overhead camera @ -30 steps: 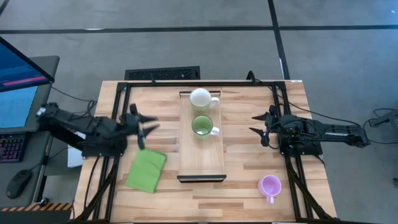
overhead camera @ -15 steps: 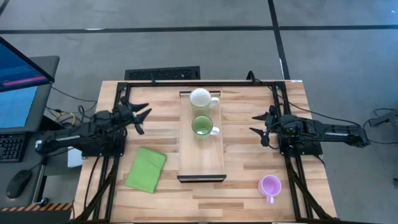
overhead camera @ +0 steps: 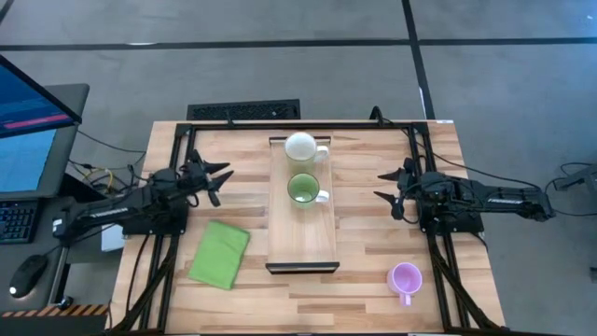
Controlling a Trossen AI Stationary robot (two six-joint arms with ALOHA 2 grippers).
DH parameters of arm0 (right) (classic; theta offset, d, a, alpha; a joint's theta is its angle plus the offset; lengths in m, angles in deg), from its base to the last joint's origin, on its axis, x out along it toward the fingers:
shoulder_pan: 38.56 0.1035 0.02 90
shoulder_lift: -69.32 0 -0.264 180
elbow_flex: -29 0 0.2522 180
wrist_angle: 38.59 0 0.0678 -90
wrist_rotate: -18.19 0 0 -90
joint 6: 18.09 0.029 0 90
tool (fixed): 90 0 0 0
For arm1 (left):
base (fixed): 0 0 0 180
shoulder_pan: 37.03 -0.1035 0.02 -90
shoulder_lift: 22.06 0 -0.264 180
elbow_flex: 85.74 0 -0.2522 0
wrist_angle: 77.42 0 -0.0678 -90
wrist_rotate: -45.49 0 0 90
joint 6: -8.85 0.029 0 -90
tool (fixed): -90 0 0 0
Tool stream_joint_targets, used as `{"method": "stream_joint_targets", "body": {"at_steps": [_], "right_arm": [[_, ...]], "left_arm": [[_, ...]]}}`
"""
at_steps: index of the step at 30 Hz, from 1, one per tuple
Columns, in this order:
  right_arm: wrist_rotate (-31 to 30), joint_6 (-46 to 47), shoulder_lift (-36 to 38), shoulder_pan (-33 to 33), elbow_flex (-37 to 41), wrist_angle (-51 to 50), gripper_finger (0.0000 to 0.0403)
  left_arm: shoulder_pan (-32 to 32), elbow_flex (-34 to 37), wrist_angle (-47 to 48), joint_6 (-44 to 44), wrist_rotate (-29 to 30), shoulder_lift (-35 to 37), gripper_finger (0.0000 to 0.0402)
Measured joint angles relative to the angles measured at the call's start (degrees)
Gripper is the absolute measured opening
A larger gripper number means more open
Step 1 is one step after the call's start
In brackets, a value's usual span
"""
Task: Stack small to large cups/mugs on shelf
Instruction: Put the pink mug on the shelf
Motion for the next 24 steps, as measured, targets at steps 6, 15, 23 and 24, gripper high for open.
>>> {"method": "stream_joint_targets", "body": {"at_steps": [6,15,23,24], "right_arm": [[0.02,1.74,-0.02,0.00,0.00,0.14,0.0276],[4.39,5.17,0.00,0.13,-4.30,1.38,0.0276],[10.30,7.21,-1.22,0.13,-12.31,3.86,0.0276],[11.00,7.21,-1.74,0.13,-13.72,3.79,0.0276]], "left_arm": [[-1.95,1.51,-0.48,-1.40,-0.07,0.01,0.0126],[-1.98,1.58,0.19,1.07,1.15,0.00,0.0126],[-1.98,1.62,4.03,0.63,1.89,-0.07,0.0126],[-1.98,1.62,4.01,0.63,1.89,-0.13,0.0126]]}}
